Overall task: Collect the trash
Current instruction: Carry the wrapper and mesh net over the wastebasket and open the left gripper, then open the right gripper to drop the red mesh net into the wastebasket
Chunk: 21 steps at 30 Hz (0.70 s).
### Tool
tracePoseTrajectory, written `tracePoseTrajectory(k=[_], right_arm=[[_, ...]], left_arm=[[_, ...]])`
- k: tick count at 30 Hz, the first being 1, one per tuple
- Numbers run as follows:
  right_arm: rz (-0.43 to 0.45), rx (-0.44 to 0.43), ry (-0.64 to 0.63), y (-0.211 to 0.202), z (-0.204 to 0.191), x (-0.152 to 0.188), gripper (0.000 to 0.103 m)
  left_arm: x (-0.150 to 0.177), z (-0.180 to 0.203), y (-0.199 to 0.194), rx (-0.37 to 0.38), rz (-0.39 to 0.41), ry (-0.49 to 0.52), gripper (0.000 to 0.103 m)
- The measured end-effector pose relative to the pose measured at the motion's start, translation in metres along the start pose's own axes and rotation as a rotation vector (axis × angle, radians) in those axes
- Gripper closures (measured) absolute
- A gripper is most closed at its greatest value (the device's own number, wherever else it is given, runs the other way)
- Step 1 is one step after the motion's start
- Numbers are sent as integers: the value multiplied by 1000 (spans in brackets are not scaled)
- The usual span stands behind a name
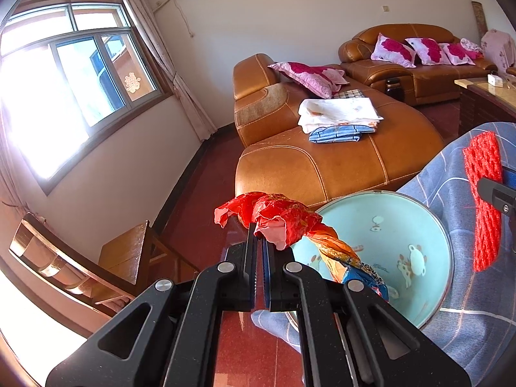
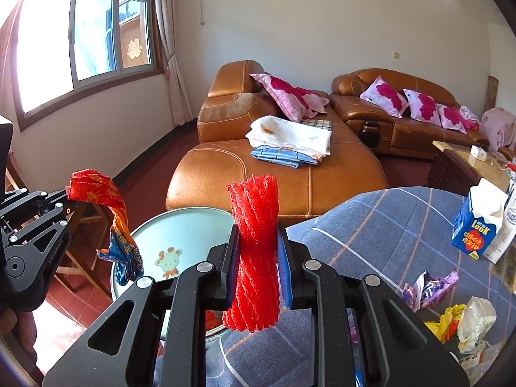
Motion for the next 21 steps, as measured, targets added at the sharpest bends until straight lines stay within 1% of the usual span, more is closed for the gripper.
tracePoseTrajectory(k=[13, 17, 18, 19, 20, 21], right_arm=[[-44, -39, -24, 24, -16, 3, 81], [-49, -58, -25, 30, -18, 2, 81], [-47, -59, -27, 31, -19, 2, 75], [-46, -63, -27, 33, -19, 1, 70], [-45, -66, -27, 33, -19, 1, 61], [-45, -67, -26, 33, -18, 2, 59]], left_arm=[[3, -4, 8, 20, -28, -16, 99], [4, -5, 11, 29, -36, -23, 96], [4, -4, 12, 33, -39, -24, 96], [5, -3, 12, 43, -42, -24, 92], [4, -2, 12, 48, -45, -26, 86], [5, -2, 13, 47, -44, -26, 83]])
Point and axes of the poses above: each gripper's, at about its wrist camera, not at the fingertips, and y roughly the way its jaws point, z to its right, x to its underside, the point moved 4 cm from there along y, roughly the way its jaws point, and after that the axes turned 1 degree about -x, right-handed, at the moved point
